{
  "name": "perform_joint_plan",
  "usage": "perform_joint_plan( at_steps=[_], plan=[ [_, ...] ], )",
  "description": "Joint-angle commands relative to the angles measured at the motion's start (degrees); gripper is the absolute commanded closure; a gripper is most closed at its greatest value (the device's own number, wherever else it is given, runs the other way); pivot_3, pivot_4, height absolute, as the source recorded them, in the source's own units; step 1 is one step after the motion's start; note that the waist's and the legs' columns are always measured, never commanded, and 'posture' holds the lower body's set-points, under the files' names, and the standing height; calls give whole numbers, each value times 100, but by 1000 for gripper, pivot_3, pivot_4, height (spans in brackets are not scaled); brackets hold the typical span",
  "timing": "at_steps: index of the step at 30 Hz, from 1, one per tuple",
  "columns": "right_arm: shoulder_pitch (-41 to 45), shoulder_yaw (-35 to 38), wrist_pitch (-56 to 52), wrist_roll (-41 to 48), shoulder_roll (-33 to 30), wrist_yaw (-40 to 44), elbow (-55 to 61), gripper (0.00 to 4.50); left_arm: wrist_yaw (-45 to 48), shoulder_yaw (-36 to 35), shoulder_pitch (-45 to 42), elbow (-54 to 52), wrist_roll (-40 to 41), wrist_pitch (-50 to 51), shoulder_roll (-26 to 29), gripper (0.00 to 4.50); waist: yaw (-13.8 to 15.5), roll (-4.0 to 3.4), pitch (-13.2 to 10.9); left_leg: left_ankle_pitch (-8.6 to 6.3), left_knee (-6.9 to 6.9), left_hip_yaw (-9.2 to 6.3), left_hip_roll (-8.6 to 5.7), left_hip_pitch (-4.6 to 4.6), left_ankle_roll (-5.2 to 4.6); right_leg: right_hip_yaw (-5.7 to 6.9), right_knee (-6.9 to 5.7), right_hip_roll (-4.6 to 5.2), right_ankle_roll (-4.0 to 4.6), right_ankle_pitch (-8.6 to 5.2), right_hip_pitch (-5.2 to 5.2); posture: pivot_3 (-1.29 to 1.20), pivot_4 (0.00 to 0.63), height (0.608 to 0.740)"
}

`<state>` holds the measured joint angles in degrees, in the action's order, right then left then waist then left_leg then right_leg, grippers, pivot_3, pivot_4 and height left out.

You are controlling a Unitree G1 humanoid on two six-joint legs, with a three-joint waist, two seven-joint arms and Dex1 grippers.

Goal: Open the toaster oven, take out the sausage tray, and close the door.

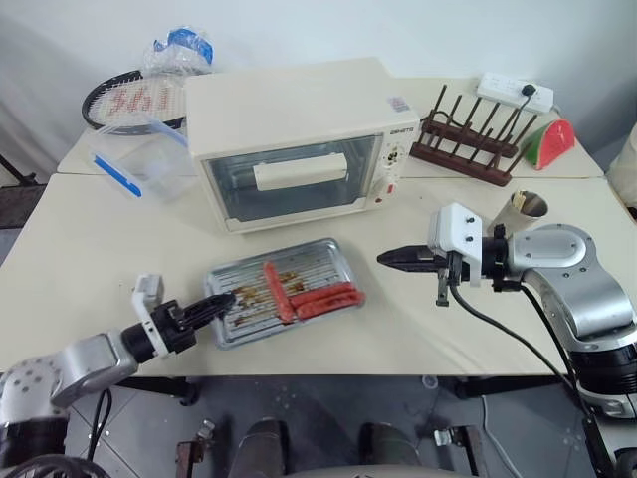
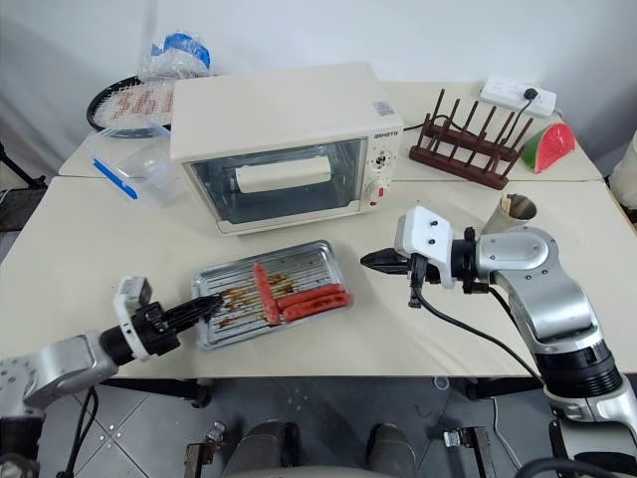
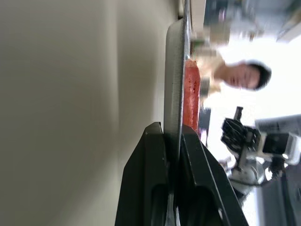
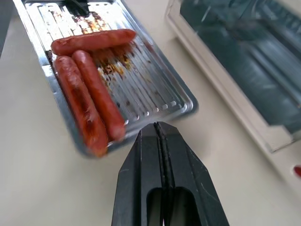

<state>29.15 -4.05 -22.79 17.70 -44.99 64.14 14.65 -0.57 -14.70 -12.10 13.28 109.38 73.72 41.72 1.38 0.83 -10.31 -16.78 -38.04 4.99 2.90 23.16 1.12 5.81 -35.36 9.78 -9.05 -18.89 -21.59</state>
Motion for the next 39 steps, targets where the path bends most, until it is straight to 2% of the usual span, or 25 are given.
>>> perform_joint_plan(
  at_steps=[1,5,10,18,22,29,32,34,39],
  plan=[
    [-77,257,-74,55,-134,-170,336,4474,502,295,-539,405,-350,367,-16,4500,4,0,0,0,0,0,0,0,0,0,-1,0,0,0,0,0,150,740],
    [-261,367,-143,59,-210,-322,468,4474,1329,867,-1437,925,-1608,856,-131,4500,74,0,0,5,-1,-1,-4,1,-1,3,1,0,-1,1,2,0,150,740],
    [-379,491,-182,36,-269,-480,535,4474,2224,1223,-2163,1425,-2956,866,-474,4500,231,-12,7,14,-6,-3,-7,0,-2,3,-5,1,-5,3,6,0,150,740],
    [-709,802,-202,74,-513,-559,577,4474,3259,1422,-2668,2003,-4530,695,-968,4500,348,-40,24,18,-14,-4,-11,0,-7,3,1,2,-7,14,14,0,150,740],
    [-1102,1051,-136,51,-672,-578,588,4500,3536,1349,-2806,2311,-5009,843,-1186,3339,342,-44,26,19,-13,-6,-11,-1,-9,5,4,2,-9,15,20,0,150,740],
    [-1070,1104,-145,73,-691,-654,561,4500,3926,1295,-2879,2288,-5652,1009,-1204,1345,305,-44,26,19,-11,-4,-11,0,-9,4,6,2,-11,17,16,0,150,740],
    [-1071,1116,-137,78,-713,-638,550,4500,4023,1257,-2846,2131,-5790,1002,-1114,632,300,-44,26,19,-11,-5,-11,0,-9,4,6,2,-11,17,16,0,150,740],
    [-1116,1164,-84,96,-821,-494,491,4500,4073,1216,-2724,1738,-5868,960,-738,127,291,-44,26,19,-10,-5,-11,-1,-9,4,6,2,-11,17,16,0,150,740],
    [-1176,1207,115,173,-1051,-97,201,4500,4327,1208,-2571,1103,-6075,741,24,26,50,-37,23,20,8,-1,-6,-7,-6,4,6,0,-10,16,9,0,150,740]
  ],
)
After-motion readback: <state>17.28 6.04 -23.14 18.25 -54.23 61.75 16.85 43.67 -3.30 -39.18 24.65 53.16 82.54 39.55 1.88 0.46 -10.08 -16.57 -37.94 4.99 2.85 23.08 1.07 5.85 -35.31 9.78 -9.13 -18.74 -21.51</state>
